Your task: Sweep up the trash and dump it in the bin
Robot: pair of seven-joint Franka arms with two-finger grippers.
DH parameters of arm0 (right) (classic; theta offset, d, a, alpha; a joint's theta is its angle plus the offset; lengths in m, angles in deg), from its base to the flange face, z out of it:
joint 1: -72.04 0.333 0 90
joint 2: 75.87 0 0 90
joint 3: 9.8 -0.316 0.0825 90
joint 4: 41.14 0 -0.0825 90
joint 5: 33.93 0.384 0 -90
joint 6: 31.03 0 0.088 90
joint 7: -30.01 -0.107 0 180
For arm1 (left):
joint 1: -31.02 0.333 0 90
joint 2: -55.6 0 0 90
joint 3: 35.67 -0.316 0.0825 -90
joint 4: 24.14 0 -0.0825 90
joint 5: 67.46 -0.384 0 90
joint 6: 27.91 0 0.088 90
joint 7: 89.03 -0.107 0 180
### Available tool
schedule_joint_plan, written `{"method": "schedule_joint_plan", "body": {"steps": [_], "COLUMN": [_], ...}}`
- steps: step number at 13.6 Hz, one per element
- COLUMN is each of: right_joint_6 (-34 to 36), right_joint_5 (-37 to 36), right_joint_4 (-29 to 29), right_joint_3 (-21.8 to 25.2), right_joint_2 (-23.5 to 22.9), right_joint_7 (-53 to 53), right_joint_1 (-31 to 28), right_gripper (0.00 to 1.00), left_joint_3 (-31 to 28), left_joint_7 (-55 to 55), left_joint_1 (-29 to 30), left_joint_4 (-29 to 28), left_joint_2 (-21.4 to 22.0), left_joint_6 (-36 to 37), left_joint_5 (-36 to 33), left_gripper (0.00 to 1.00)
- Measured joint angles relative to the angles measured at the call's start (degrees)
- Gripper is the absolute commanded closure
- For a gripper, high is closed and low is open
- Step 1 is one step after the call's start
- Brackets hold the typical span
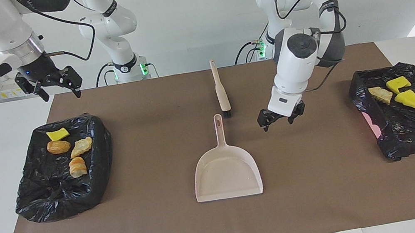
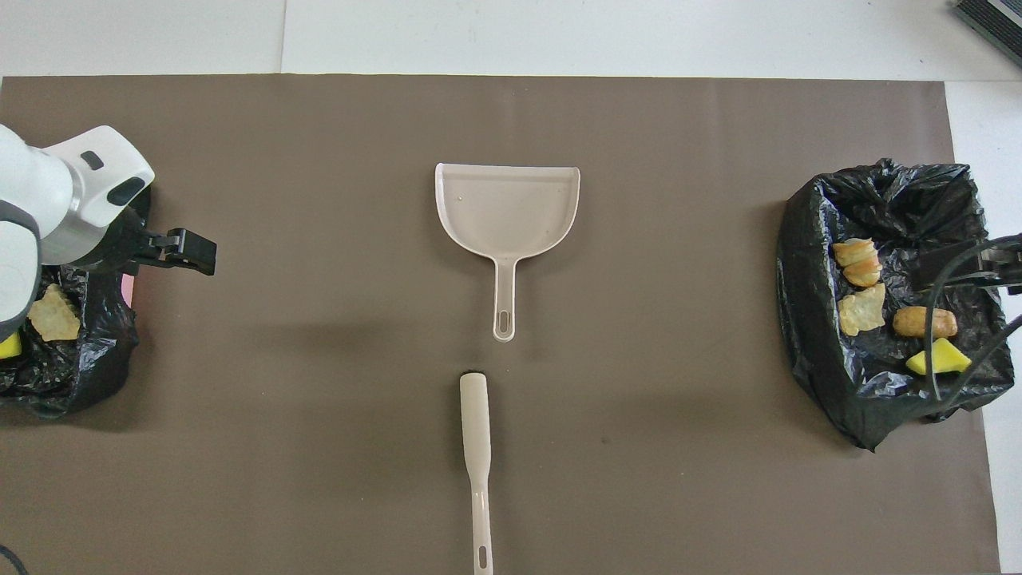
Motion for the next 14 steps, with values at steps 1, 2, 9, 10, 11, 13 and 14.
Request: {"method": "schedule_joint_plan", "body": {"steps": [1, 2, 9, 10, 11, 13, 14], "right_joint_6": [0.0, 0.0, 0.0, 0.0, 0.0, 0.0, 0.0], "right_joint_5": [0.0, 0.0, 0.0, 0.0, 0.0, 0.0, 0.0], "right_joint_4": [0.0, 0.0, 0.0, 0.0, 0.0, 0.0, 0.0], "right_joint_3": [0.0, 0.0, 0.0, 0.0, 0.0, 0.0, 0.0], "right_joint_2": [0.0, 0.0, 0.0, 0.0, 0.0, 0.0, 0.0], "right_joint_7": [0.0, 0.0, 0.0, 0.0, 0.0, 0.0, 0.0], "right_joint_1": [0.0, 0.0, 0.0, 0.0, 0.0, 0.0, 0.0], "right_gripper": [0.00, 0.00, 0.00, 0.00, 0.00, 0.00, 0.00], "left_joint_3": [0.0, 0.0, 0.0, 0.0, 0.1, 0.5, 0.7], "left_joint_7": [-1.2, -1.6, -1.7, -1.7, -1.7, -1.7, -1.4], "left_joint_1": [0.9, 1.5, 1.9, 1.9, 1.9, 1.9, 1.9], "left_joint_4": [0.2, 0.7, 13.0, 13.7, 14.3, 16.1, 17.1], "left_joint_2": [0.8, 1.6, 4.4, 4.5, 4.5, 4.5, 4.5], "left_joint_6": [0.0, 0.2, 11.4, 12.8, 13.6, 14.1, 14.1], "left_joint_5": [0.0, 0.0, -4.4, -4.4, -4.3, -4.1, -3.5], "left_gripper": [0.00, 0.00, 0.00, 0.00, 0.00, 0.00, 0.00]}}
